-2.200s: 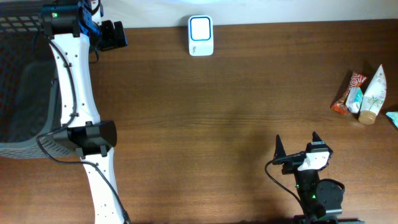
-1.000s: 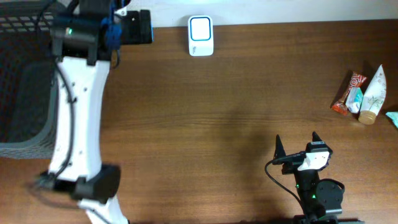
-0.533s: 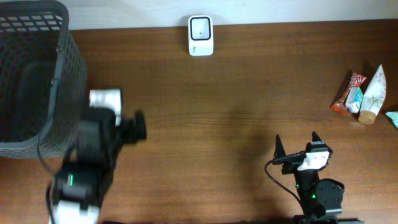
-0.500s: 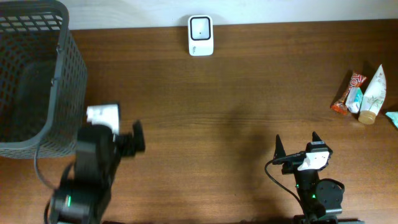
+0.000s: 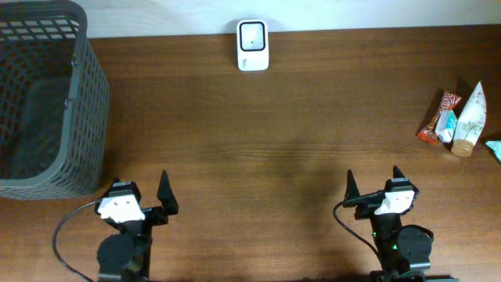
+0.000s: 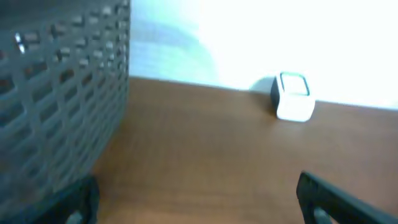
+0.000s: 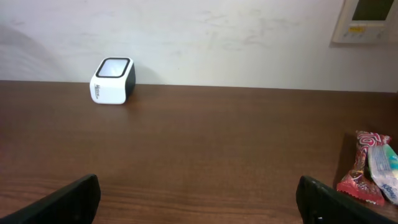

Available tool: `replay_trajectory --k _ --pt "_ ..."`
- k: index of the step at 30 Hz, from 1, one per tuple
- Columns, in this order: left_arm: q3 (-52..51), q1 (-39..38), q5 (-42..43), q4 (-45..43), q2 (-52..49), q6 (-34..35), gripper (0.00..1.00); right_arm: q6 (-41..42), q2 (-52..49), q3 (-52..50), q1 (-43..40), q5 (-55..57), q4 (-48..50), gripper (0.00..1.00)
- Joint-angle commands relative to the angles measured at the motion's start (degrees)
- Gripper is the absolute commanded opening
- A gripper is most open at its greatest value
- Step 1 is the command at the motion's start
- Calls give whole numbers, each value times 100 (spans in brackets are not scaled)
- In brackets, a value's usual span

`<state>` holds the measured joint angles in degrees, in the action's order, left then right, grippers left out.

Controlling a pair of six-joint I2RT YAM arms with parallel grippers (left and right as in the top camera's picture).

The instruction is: Scan the item barcode

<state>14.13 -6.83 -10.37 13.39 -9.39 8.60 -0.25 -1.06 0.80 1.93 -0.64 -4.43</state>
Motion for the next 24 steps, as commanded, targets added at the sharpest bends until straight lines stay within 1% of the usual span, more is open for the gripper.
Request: replay_trajectory --k 1,5,8,9,10,11,14,24 --pt "-651 304 116 -870 417 -57 99 -35 17 -48 26 26 -13 99" --pt "-1364 540 160 -1991 861 -59 99 -35 17 -48 26 26 -13 99" --pt "-1364 568 251 -1860 911 -66 99 -35 17 -48 26 26 -13 99" --pt "-1364 568 282 -1840 911 -240 99 -35 17 -48 26 26 -13 99" --pt "-1364 568 472 -1735 911 -636 99 -35 17 -48 26 24 -13 99" --pt "-1364 568 570 -1589 911 -820 99 -35 17 -48 26 26 -13 99" --pt "-1366 568 699 -885 909 -931 99 -35 17 -48 26 24 -13 99" --pt "-1366 579 787 -872 911 -1038 99 -35 17 -48 26 24 -13 99"
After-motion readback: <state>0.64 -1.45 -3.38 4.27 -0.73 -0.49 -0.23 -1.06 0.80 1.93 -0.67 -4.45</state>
